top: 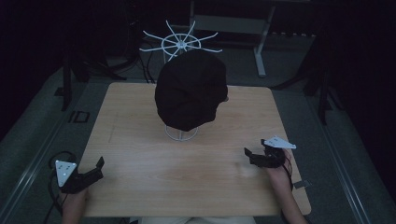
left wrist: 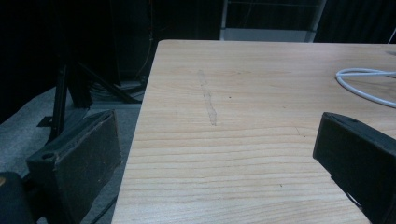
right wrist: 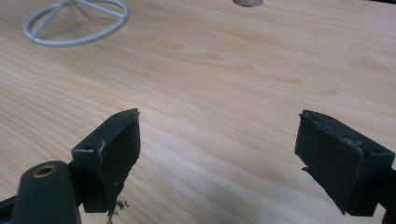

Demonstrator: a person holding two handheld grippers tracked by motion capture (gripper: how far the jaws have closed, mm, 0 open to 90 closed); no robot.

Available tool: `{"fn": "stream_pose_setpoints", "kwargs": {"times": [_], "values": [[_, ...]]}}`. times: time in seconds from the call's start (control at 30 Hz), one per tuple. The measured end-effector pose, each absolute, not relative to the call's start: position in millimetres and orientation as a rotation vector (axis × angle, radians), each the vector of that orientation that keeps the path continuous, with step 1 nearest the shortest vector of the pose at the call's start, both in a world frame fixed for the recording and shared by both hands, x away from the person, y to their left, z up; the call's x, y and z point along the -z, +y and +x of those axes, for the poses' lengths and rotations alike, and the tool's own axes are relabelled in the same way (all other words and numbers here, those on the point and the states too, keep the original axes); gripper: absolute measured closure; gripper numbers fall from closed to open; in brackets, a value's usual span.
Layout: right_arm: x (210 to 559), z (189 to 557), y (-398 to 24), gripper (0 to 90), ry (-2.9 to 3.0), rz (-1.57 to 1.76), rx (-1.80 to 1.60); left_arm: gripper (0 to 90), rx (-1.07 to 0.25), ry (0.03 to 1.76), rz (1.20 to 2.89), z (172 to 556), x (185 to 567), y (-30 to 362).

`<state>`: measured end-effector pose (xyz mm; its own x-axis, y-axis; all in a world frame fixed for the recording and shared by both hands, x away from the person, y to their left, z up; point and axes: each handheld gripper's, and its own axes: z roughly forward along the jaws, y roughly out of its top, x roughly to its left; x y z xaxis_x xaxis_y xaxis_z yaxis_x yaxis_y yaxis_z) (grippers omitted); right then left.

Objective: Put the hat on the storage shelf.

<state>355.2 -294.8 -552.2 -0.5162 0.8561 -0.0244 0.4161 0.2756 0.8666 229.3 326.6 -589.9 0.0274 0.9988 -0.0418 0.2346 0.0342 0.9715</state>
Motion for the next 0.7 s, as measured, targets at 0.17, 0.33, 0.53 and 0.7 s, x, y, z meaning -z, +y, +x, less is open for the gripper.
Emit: {"fn": "stream_pose_setpoints", "kwargs": {"times": [0.17, 0.33, 0.53, 0.7], "values": [[557, 348, -316, 14.1, 2.016, 1.186, -1.134, 1.4, -1.037, 1.373, 1.365, 229, 590, 327], [560, 343, -332, 14.1, 1.97, 1.232, -1.109, 1.4, -1.037, 1.374, 1.366, 229, 590, 326], [564, 340, -347, 14.1, 1.918, 1.294, -1.077, 1.4, -1.035, 1.376, 1.361, 229, 590, 327], [565, 339, -357, 14.1, 1.908, 1.319, -1.074, 1.4, -1.033, 1.375, 1.363, 229, 590, 327]]}}
